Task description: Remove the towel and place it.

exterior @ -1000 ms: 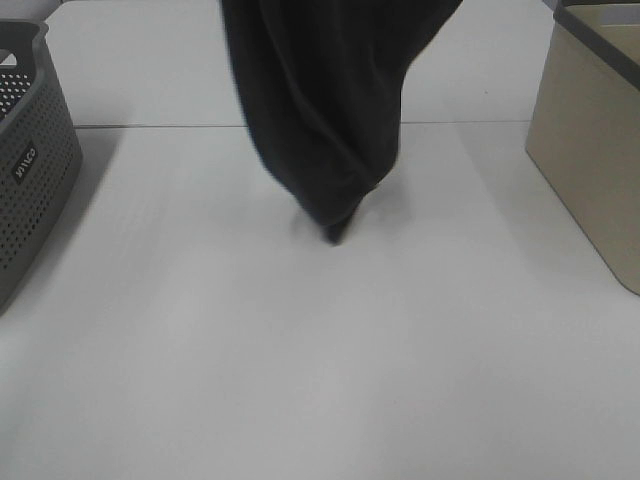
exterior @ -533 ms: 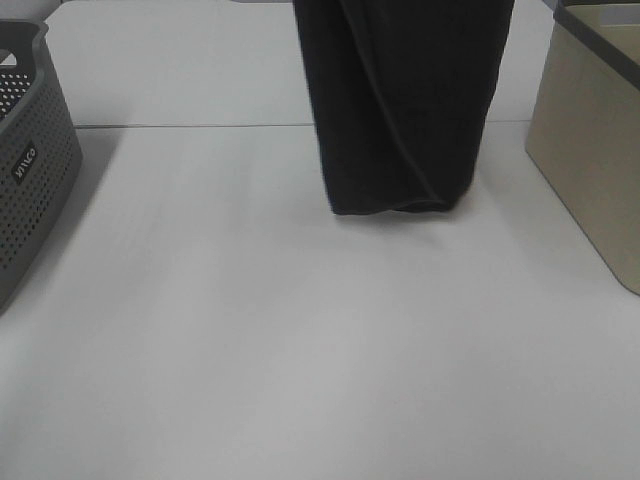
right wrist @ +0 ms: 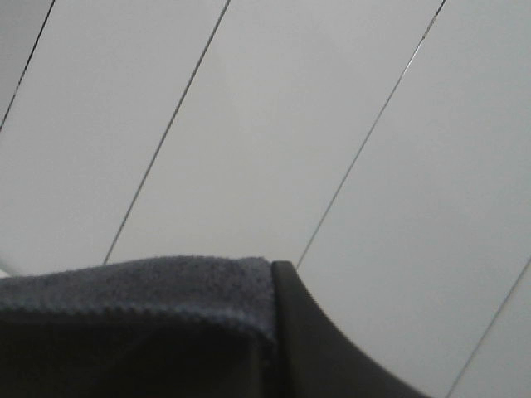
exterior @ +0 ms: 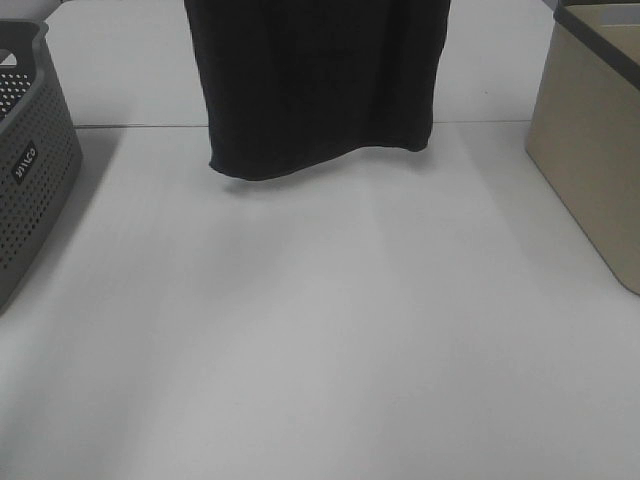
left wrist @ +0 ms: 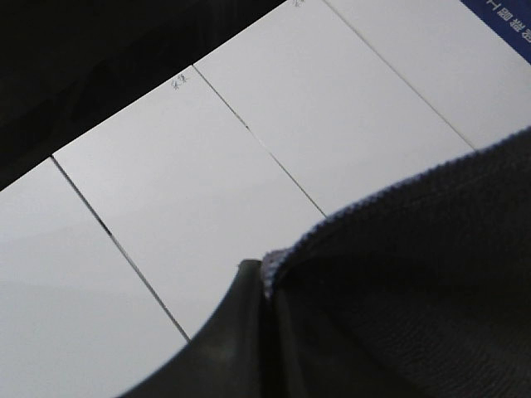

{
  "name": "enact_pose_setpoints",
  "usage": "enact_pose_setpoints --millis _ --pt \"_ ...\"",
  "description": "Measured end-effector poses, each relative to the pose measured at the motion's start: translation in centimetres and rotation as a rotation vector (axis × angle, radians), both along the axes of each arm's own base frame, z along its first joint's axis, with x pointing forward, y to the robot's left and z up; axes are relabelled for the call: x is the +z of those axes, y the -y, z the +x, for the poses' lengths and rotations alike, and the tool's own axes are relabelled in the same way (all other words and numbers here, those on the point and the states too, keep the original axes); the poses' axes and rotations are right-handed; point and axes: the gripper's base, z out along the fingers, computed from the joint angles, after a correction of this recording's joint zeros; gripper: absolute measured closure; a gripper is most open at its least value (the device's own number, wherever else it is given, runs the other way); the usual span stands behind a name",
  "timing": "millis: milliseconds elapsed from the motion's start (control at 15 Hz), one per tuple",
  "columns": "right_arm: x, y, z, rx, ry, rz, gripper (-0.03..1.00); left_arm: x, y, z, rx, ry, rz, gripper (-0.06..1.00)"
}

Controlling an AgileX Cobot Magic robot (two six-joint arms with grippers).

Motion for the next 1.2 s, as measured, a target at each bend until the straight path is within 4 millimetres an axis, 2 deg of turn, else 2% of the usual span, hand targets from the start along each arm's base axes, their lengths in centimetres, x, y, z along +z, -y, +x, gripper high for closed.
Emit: enact_pose_setpoints --millis 267,600,867,933,1200 --pt "-2.0 -1.7 3.2 0.076 0.093 0.115 0.95 -2.1 -2.6 3.6 0.012 0.03 -0.174 0.94" --pt "-2.4 -2.7 5.8 0.096 0.195 0.147 0.95 -3.2 -2.9 6.5 0.015 0.101 -0.24 0.94" --pt "-4.2 -2.1 7.9 0.093 0.222 0.168 0.95 -4.2 -3.5 8.8 0.033 0.13 -0.254 0.94" --pt "-4.9 -1.8 8.6 0.092 0.222 0.185 0.95 -5.1 -4.0 9.8 0.015 0.125 -0.293 0.94" --pt "-5.6 -2.0 9.0 0.099 0.228 0.189 0.95 -6.4 -4.4 10.8 -0.002 0.087 -0.314 0.94"
